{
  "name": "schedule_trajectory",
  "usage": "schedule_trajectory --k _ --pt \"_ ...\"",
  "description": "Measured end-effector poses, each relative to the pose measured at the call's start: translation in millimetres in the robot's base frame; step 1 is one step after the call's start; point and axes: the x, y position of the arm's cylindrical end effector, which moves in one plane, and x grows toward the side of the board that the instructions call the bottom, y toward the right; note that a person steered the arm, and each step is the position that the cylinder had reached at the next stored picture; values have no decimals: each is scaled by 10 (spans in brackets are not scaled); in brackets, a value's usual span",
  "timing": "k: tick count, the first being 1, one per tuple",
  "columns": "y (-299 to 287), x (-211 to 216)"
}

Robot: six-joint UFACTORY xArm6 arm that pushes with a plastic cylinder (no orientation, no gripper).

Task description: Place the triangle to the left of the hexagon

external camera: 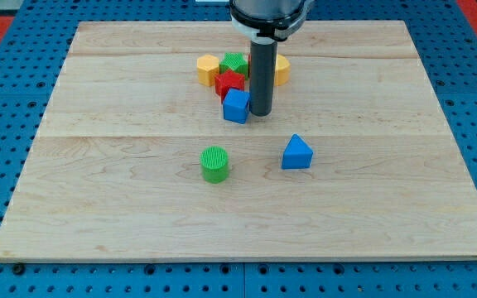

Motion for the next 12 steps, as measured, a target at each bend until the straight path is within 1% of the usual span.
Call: schedule_trajectory --k 1,2,3,4,5,7,9,10,11,12 --pt "-10 82" --pt "150 88" --pt "588 204" --pt "705 568" --pt "705 902" --pt "718 1260" --pt "736 1285" --pt "710 1178" --pt "506 1042" --pt "166 966"
